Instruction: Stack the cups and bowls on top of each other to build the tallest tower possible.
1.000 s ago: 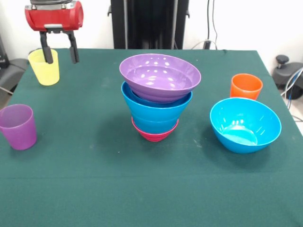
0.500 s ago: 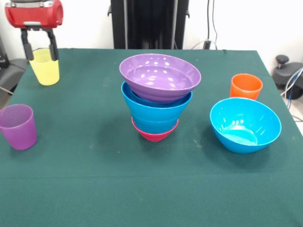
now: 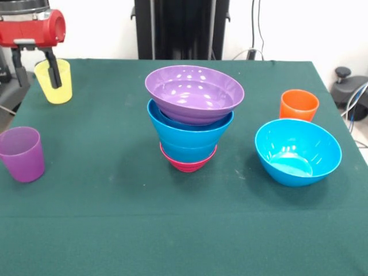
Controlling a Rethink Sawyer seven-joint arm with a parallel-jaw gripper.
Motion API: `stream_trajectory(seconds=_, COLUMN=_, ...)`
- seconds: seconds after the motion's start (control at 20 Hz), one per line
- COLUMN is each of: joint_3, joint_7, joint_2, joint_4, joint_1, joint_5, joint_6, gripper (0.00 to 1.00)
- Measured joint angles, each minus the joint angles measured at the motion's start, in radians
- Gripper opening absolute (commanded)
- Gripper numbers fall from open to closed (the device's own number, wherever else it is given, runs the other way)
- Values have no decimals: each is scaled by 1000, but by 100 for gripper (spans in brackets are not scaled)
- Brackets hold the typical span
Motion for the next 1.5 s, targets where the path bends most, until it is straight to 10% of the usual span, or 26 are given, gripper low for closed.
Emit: stream_trajectory(seconds=1.5, joint_3=107, joint_7=-18, joint_2=81, joint_4=-221, joint_1=45, joint_5=0, joint_6=163, gripper=100)
